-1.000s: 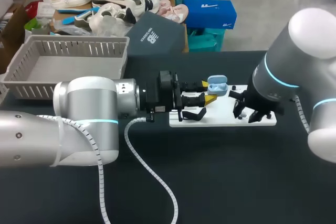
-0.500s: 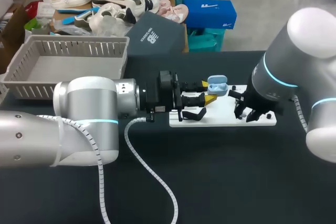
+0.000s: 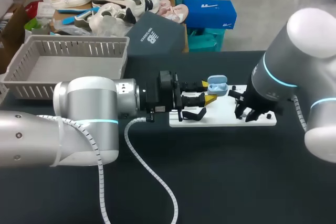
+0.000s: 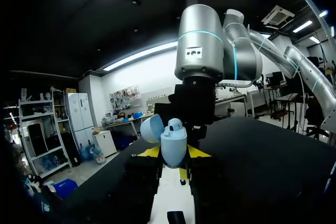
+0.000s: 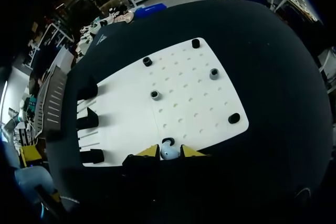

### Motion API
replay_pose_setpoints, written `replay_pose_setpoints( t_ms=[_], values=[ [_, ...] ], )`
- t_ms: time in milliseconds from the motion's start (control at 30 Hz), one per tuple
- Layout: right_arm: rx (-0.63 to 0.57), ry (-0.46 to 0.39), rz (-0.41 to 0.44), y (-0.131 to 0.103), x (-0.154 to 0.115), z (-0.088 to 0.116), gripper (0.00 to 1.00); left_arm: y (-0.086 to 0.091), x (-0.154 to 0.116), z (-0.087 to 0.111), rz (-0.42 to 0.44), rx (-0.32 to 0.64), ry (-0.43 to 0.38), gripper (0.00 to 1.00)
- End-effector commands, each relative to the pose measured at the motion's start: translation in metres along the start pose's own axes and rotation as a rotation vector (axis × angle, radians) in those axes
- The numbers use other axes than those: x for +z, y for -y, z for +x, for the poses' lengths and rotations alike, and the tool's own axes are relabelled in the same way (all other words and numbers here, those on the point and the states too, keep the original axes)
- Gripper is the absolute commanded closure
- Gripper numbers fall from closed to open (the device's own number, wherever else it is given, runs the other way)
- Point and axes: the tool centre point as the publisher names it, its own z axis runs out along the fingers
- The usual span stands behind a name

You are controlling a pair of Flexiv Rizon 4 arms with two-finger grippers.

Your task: Pick up each earbud case from the left stands, insert the matching earbuds, close the lid, and place the case in the box.

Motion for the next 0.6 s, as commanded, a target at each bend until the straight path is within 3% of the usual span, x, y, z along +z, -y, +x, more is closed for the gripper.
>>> replay_pose_setpoints(
  t_ms=[33, 233, 333, 600],
  values=[
    [0.002, 0.005, -0.002, 0.0009, 0.0011, -0.0002, 0.82, 0.0004, 0.0000, 0.0009, -0.003, 0.001, 0.003, 1.00],
    [0.006, 0.006, -0.002, 0.0018, 0.0006, -0.0001, 0.87, 0.0004, 0.0000, 0.0009, -0.003, 0.001, 0.003, 1.00],
    [0.009, 0.005, -0.004, 0.0021, 0.0012, 0.0003, 1.00, 0.0004, 0.0000, 0.0009, -0.003, 0.001, 0.003, 1.00],
    [0.017, 0.019, -0.015, 0.0049, -0.0032, 0.0034, 1.00, 0.0004, 0.0000, 0.0009, -0.003, 0.001, 0.003, 1.00]
  ],
)
